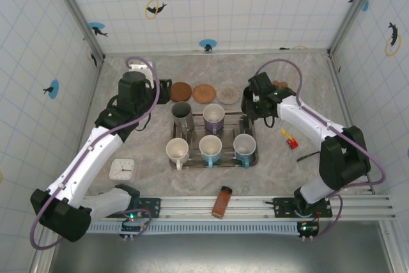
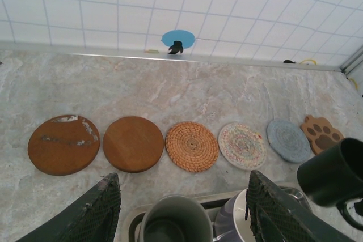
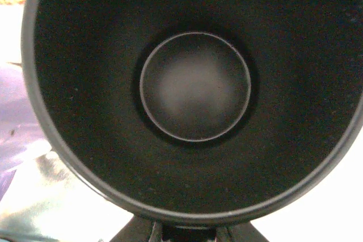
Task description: Place the cup by the coaster
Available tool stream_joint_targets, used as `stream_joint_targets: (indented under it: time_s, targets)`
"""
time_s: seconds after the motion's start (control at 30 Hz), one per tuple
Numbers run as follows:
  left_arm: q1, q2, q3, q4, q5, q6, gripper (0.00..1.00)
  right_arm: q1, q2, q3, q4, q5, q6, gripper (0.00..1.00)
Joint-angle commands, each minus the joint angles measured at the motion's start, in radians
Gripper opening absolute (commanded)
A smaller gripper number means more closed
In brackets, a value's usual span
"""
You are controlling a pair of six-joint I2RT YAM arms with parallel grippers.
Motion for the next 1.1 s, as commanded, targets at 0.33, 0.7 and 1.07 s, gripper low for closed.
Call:
stream_joint_targets:
  time_s: [0.33, 0.7, 1.07]
  targets:
    - [-0.006, -0.015, -0.003, 0.067, -0.018, 0.024, 0.58, -0.179, 0.052, 0.140, 0.098, 0.017, -0.066, 0.00]
    - [-0.007, 0.017, 0.005, 0.098, -0.039, 0.027, 0.57, -0.322, 0.120, 0.154, 0.190, -0.022, -0.065, 0.00]
    - [-0.006, 0.064, 0.036, 0.124, -0.032, 0.024, 0.57, -0.371, 0.213, 0.182, 0.265, -0.013, -0.081, 0.00]
